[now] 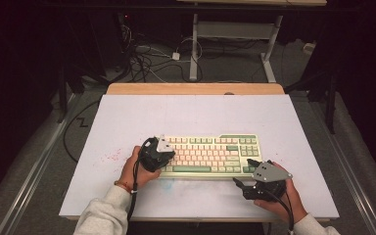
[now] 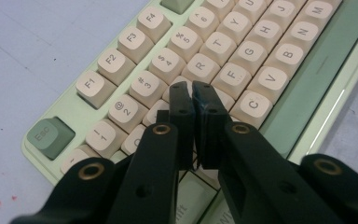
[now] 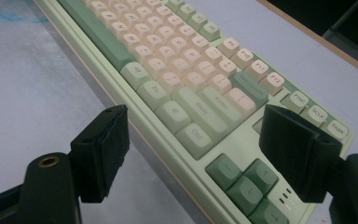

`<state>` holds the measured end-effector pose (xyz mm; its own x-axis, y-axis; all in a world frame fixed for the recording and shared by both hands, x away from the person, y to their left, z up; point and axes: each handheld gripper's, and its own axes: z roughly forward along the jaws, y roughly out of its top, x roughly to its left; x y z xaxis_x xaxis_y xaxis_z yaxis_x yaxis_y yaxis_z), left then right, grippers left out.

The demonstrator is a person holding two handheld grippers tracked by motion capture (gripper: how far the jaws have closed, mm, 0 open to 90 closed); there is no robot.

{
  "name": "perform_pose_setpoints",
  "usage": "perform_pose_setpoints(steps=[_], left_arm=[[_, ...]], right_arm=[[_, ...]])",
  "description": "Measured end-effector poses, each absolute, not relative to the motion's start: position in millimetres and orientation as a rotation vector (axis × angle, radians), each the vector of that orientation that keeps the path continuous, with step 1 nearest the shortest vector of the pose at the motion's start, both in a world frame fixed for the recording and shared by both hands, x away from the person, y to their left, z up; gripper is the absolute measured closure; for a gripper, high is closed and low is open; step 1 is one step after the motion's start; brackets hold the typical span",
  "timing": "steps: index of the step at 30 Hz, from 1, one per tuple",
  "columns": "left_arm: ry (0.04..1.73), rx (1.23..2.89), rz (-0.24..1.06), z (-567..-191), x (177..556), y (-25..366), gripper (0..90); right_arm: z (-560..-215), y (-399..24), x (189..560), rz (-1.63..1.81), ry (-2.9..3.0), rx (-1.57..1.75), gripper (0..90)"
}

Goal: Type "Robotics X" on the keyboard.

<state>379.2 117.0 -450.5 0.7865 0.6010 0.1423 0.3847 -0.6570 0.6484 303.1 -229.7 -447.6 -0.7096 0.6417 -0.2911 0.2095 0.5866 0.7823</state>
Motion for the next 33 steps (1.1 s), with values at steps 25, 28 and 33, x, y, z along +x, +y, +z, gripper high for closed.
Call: perform_pose_setpoints(steps=[25,28,33], left_arm=[[0.715,2.351,0.494,-445.7,375.9,119.7,84.2],[0.710,2.344,0.500,-443.3,374.9,120.8,83.8],[0.704,2.333,0.515,-440.6,373.0,120.7,81.9]], right_arm=[[-447.4,-229.2,302.7,1.005,2.262,0.667,24.9],[-447.4,-229.3,302.7,1.006,2.263,0.668,24.8],[-447.3,-229.5,302.7,1.006,2.262,0.668,24.8]])
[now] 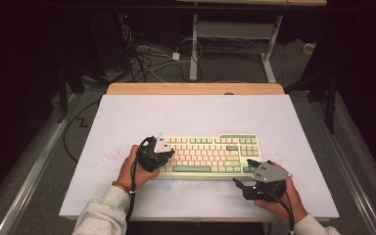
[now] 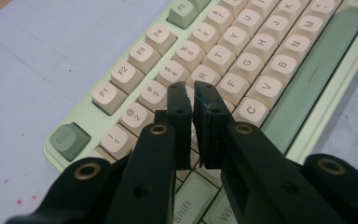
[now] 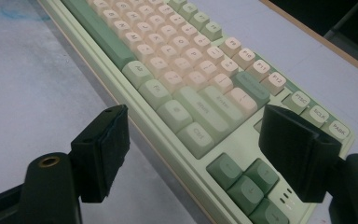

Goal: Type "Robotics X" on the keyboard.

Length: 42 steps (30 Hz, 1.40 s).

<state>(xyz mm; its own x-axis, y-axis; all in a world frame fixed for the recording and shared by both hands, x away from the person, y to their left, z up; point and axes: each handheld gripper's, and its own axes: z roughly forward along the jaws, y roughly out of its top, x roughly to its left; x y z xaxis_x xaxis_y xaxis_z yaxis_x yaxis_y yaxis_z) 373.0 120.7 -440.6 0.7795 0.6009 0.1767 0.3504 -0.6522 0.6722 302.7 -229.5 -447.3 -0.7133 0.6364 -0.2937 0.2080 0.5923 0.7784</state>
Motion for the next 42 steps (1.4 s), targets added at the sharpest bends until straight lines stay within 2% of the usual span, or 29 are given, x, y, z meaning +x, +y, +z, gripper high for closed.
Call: perform_pose_setpoints(steps=[9,17,19,29,34,42], left_arm=[[0.690,2.304,0.547,-436.7,369.3,122.7,74.0],[0.675,2.244,0.612,-432.3,363.8,125.4,57.5],[0.681,2.223,0.634,-431.7,362.2,125.8,49.4],[0.694,2.154,0.687,-430.6,355.4,126.3,24.2],[0.661,2.148,0.696,-429.1,350.0,125.7,18.9],[0.628,2.130,0.684,-427.7,342.3,130.7,18.9]], right_arm=[[-447.5,-229.6,303.2,1.005,2.262,0.670,24.8],[-447.5,-230.0,303.4,1.004,2.261,0.672,24.8],[-447.5,-230.2,303.5,1.004,2.260,0.672,24.8],[-446.9,-230.9,303.6,1.005,2.255,0.673,24.8],[-446.5,-231.2,303.8,1.006,2.252,0.670,24.8],[-446.1,-231.7,304.0,1.007,2.250,0.671,24.8]])
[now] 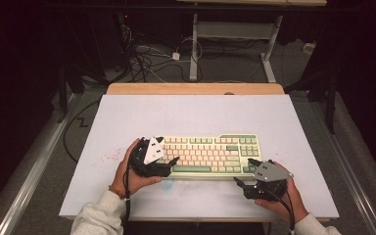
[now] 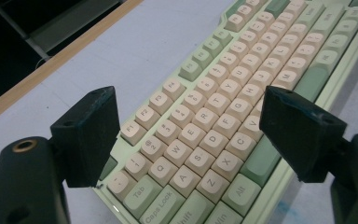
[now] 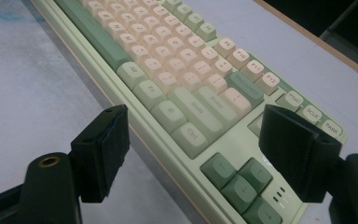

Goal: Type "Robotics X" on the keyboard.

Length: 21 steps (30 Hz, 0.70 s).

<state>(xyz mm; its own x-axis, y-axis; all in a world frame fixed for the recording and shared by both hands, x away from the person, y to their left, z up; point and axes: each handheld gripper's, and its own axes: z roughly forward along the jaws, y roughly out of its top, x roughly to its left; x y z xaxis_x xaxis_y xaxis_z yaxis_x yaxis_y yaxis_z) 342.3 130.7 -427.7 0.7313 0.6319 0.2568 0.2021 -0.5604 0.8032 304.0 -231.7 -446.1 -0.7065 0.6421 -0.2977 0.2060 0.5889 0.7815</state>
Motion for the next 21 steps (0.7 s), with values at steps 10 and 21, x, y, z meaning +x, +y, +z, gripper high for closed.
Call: perform_pose_setpoints(steps=[10,21], left_arm=[[0.583,2.156,0.730,-429.7,330.3,135.6,18.8],[0.569,2.167,0.755,-433.0,317.4,146.4,18.8]], right_arm=[[-445.9,-231.4,304.1,1.011,2.250,0.672,24.8],[-445.8,-231.3,304.4,1.013,2.245,0.679,25.3]])
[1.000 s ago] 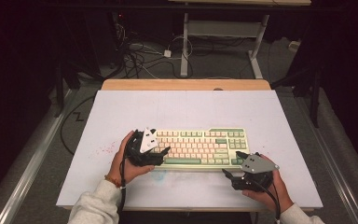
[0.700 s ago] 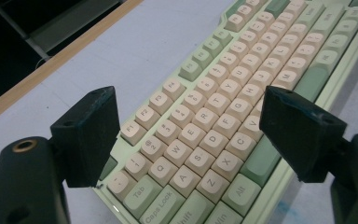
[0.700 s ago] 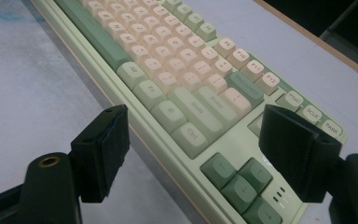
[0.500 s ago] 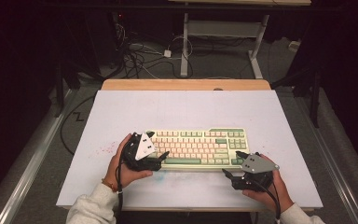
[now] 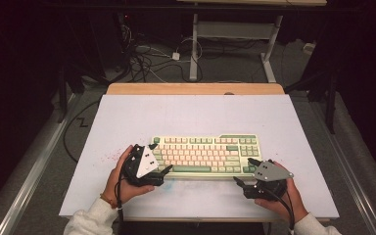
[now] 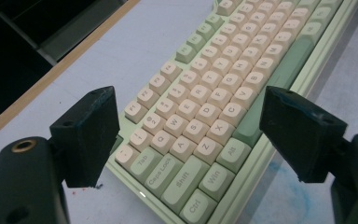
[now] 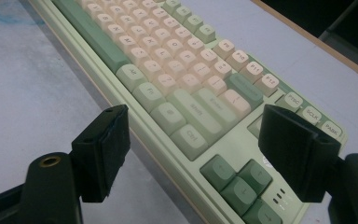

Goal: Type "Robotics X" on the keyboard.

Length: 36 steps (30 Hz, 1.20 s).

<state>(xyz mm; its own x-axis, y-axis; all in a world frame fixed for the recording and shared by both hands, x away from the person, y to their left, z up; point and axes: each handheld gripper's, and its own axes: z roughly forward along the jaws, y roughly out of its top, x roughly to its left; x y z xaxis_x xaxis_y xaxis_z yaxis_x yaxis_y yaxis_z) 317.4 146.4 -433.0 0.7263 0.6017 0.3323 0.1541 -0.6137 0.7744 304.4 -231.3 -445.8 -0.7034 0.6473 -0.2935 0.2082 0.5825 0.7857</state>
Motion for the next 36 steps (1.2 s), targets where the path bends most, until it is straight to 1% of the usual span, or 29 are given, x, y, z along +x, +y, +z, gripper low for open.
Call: perform_pose_setpoints(steps=[6,8,10,11,13,14,15,16,18,20,27,28,36], left_arm=[[0.580,2.173,0.747,-437.5,310.5,152.6,19.3],[0.572,2.170,0.732,-438.6,308.3,152.2,23.0],[0.566,2.161,0.711,-439.6,307.0,150.4,29.3],[0.565,2.160,0.702,-439.8,306.9,149.3,33.8],[0.564,2.163,0.682,-440.5,307.3,147.5,39.3],[0.563,2.162,0.675,-440.9,307.5,146.9,44.9],[0.557,2.160,0.671,-440.8,308.4,146.7,47.0],[0.559,2.161,0.656,-440.9,309.1,146.4,50.8],[0.561,2.163,0.617,-440.8,310.1,145.9,60.7],[0.568,2.167,0.608,-440.3,311.4,144.3,68.5],[0.570,2.201,0.531,-441.7,318.8,130.5,85.5],[0.566,2.208,0.522,-441.8,320.0,127.9,86.9],[0.548,2.275,0.480,-445.6,331.4,107.9,87.1]], right_arm=[[-445.7,-230.6,304.7,1.015,2.245,0.678,25.5],[-445.8,-230.4,304.7,1.012,2.247,0.677,25.5],[-445.6,-230.4,304.7,1.013,2.246,0.677,25.5],[-445.3,-230.3,304.7,1.014,2.245,0.675,25.5],[-445.2,-230.0,304.5,1.012,2.245,0.676,25.5],[-445.3,-230.0,304.5,1.012,2.246,0.675,25.5],[-445.4,-230.0,304.5,1.011,2.247,0.675,25.5],[-445.4,-230.2,304.5,1.011,2.246,0.674,25.5],[-445.0,-230.8,304.4,1.014,2.244,0.674,25.5],[-444.8,-231.3,304.4,1.016,2.243,0.676,25.5],[-444.8,-231.8,304.7,1.016,2.242,0.678,25.5],[-444.9,-231.7,304.9,1.015,2.243,0.678,25.5],[-445.8,-231.2,305.1,1.012,2.247,0.680,25.5]])
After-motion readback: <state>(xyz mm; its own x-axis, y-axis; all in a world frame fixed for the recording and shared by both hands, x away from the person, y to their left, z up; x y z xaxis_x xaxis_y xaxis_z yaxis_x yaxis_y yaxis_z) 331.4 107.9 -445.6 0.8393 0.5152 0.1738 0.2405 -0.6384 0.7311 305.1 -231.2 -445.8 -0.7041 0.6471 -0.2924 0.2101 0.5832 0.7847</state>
